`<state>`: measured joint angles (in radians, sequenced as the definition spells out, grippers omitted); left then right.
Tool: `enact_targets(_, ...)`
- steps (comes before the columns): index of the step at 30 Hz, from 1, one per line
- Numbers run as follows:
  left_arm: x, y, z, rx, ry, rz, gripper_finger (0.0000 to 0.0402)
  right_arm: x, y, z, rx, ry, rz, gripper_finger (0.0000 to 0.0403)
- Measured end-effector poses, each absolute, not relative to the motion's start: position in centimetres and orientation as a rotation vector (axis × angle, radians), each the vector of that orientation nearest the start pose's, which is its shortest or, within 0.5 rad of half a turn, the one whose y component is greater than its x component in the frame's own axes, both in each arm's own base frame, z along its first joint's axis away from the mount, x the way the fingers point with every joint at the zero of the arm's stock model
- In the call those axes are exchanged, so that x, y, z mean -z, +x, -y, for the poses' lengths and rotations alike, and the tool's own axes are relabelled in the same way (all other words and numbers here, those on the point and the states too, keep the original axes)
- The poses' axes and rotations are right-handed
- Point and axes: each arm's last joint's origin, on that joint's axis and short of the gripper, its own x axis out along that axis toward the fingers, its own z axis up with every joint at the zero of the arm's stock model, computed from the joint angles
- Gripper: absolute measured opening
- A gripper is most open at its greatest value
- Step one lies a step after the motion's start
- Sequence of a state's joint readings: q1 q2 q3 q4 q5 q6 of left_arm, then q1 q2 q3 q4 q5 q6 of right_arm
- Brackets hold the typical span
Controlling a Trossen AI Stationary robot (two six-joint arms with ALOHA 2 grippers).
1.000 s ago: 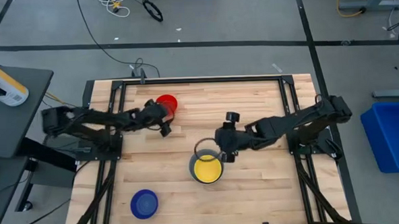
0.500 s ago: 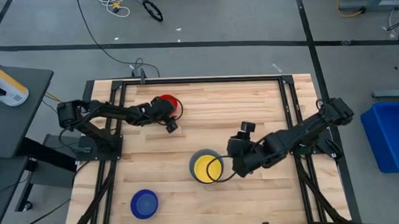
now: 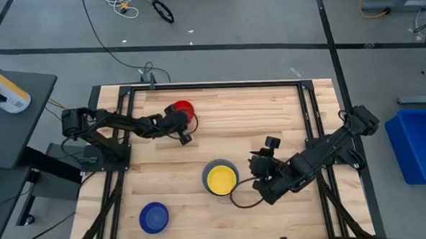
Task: Nest bowls inside each other
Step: Stack the red bowl on top of the yellow bowl
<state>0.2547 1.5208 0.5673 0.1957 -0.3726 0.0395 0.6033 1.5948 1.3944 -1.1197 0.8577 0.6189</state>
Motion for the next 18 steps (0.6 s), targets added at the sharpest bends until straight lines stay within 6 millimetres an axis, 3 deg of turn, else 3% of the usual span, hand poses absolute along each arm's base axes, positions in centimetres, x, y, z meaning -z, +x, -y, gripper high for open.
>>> enact_targets(7, -14.4, 26.4, -5.4, -0.549, 0.154, -0.708, 0.0006, -26.3, 21.9, -15.5, 0.563, -0.266, -0.675, 0.0132)
enact_targets(14, -16.9, 26.1, -4.7, -0.44, 0.102, -0.601, 0.0006, -22.3, 18.7, -14.8, 0.372, -0.1, -0.436, 0.014)
enact_targets(18, -18.5, 26.1, -2.9, -0.335, 0.096, -0.509, 0.0006, -19.3, 17.3, -13.4, 0.204, -0.048, -0.325, 0.014)
